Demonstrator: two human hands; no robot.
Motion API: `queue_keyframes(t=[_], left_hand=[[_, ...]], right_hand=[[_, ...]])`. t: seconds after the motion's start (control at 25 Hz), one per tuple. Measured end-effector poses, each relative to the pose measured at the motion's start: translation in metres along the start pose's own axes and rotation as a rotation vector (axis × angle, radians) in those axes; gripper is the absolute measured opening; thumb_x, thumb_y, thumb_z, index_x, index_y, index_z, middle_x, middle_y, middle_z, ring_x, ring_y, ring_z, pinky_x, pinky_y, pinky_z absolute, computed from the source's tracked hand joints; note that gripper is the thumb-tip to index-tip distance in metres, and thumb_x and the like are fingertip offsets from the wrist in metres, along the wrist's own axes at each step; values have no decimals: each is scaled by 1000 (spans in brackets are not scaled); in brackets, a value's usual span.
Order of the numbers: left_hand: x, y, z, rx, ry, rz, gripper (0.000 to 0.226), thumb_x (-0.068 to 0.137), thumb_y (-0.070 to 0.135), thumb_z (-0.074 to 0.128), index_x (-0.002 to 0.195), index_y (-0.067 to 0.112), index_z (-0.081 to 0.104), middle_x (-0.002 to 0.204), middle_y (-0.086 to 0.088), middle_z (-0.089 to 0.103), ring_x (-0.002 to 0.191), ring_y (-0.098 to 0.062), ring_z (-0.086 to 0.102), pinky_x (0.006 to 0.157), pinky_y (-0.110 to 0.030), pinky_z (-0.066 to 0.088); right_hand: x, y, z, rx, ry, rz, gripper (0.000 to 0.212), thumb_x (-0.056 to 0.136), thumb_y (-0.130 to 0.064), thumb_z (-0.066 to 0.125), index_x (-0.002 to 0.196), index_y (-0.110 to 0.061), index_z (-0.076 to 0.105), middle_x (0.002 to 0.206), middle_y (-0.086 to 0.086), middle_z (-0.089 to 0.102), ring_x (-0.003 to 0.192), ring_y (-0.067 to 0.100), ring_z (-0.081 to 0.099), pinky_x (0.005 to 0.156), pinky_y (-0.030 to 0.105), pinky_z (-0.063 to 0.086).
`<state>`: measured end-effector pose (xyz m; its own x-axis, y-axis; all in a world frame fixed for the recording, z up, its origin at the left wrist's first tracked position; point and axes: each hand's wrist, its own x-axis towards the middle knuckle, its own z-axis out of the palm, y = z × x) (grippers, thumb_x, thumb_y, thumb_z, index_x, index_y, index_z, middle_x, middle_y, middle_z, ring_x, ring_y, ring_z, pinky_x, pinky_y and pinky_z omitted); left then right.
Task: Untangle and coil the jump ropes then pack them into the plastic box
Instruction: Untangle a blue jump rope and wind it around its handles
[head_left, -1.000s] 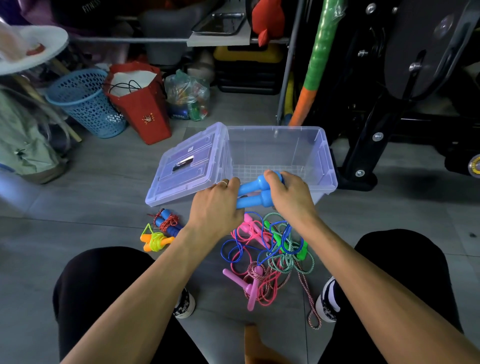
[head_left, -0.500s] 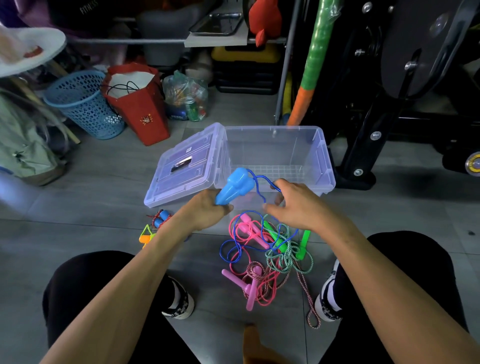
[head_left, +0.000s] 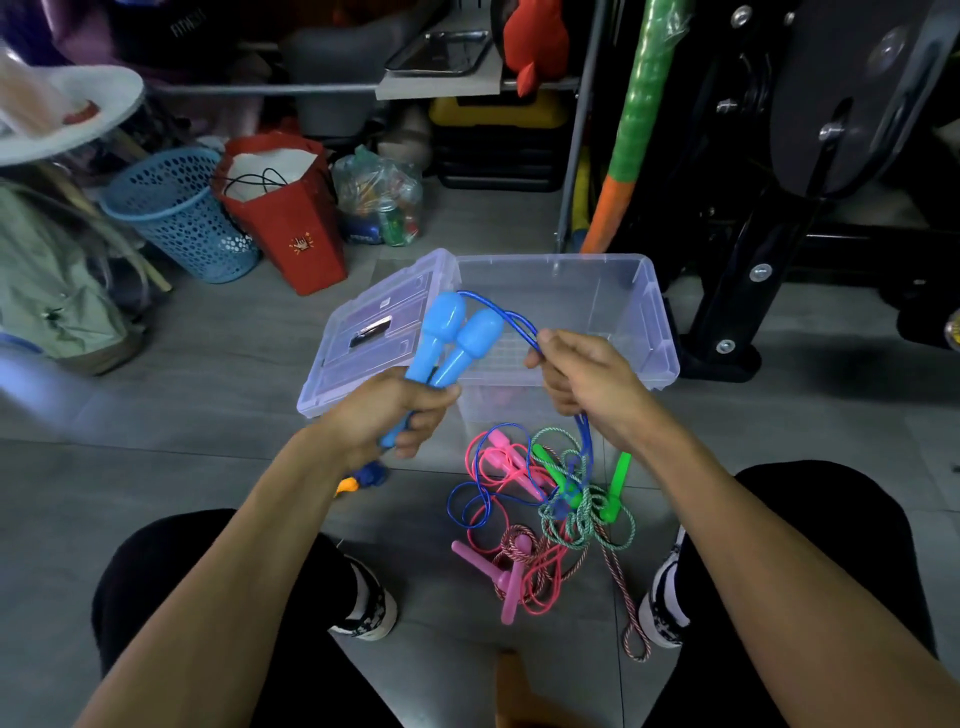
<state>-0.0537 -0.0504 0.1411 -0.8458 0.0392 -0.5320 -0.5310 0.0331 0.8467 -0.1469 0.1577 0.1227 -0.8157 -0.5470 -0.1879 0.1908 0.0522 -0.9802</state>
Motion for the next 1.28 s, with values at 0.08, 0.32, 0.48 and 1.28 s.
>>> queue_keyframes(t=[0.08,0.32,0.48,1.28], left_hand=[[-5,-1,-13,-155,-309,-127,21,76,25,64,66,16,48,46,3,32,32,-7,26,34,-17,19],[-10,3,-13,-599,-671,-42,13,89,14,55,78,11,50,51,2,36,32,-10,33,33,-20,25],[7,3,-3,-395,65,-65,16,90,14,51,77,15,43,48,4,30,30,-6,24,32,-16,18],[34,-27,0,1376,58,794,23,80,28,49,103,28,51,83,1,64,76,-30,63,60,-32,45]], right_hand=[[2,-8,-11,168,12,-19,33,100,-28,48,70,-12,49,46,-11,24,41,5,18,40,17,14],[-3,12,15,-311,1,-90,41,104,-34,38,70,-15,52,48,-12,44,45,2,38,49,21,35],[-11,21,40,-1149,-101,-191,24,102,-28,37,98,-11,54,88,14,65,85,36,60,65,37,40],[13,4,-43,-712,-99,-127,22,93,-28,63,79,-12,70,70,4,64,63,6,49,62,24,40]])
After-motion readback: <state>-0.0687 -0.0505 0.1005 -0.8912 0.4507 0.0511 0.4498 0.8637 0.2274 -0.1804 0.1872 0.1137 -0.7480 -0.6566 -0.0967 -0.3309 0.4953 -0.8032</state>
